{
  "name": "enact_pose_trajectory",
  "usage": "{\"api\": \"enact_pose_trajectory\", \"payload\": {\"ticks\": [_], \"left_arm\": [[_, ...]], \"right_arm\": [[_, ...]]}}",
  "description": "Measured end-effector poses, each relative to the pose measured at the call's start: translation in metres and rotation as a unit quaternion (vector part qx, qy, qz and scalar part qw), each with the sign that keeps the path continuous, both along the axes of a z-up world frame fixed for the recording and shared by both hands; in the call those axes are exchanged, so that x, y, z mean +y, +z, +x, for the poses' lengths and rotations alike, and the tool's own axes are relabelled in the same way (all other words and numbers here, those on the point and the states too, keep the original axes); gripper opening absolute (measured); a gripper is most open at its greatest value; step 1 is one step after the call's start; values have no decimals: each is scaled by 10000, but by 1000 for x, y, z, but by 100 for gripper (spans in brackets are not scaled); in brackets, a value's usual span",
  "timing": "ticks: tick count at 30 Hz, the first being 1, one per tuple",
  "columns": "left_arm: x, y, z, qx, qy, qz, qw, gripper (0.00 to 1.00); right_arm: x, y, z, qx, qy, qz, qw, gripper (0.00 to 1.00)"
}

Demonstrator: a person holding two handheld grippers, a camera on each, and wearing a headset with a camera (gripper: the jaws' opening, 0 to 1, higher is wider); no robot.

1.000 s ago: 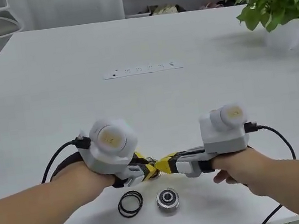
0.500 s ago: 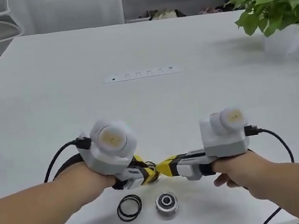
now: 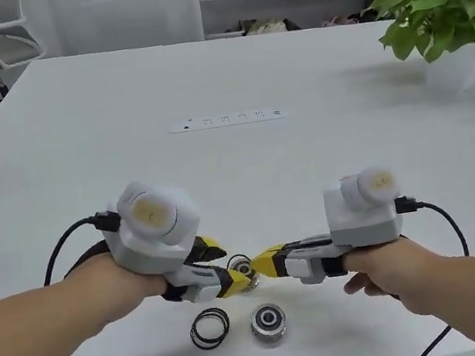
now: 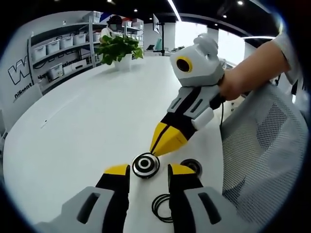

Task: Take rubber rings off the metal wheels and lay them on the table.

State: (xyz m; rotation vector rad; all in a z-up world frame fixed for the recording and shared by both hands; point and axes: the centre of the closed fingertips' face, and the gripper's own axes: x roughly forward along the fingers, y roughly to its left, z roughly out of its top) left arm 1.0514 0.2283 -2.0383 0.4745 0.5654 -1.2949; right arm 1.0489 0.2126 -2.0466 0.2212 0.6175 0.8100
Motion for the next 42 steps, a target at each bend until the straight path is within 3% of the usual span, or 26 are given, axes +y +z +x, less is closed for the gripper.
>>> {"api": "enact_pose_trajectory", "payload": {"ticks": [21,26,33,42], "left_arm": [[40,25,-19,-101,57,-285,9995,48],[51,24,-25,-177,6,-226,9996,52],[68,19,-37,-95,41,-189,9998,58],[86,18,-41,-43,166,-188,9997,61]], "right_arm": [[14,19,-11,-55,123,215,9997,0],[20,20,-17,-7,214,249,9995,0],[32,17,-27,98,440,244,9987,0],[48,9,-40,297,764,199,9964,0]]}}
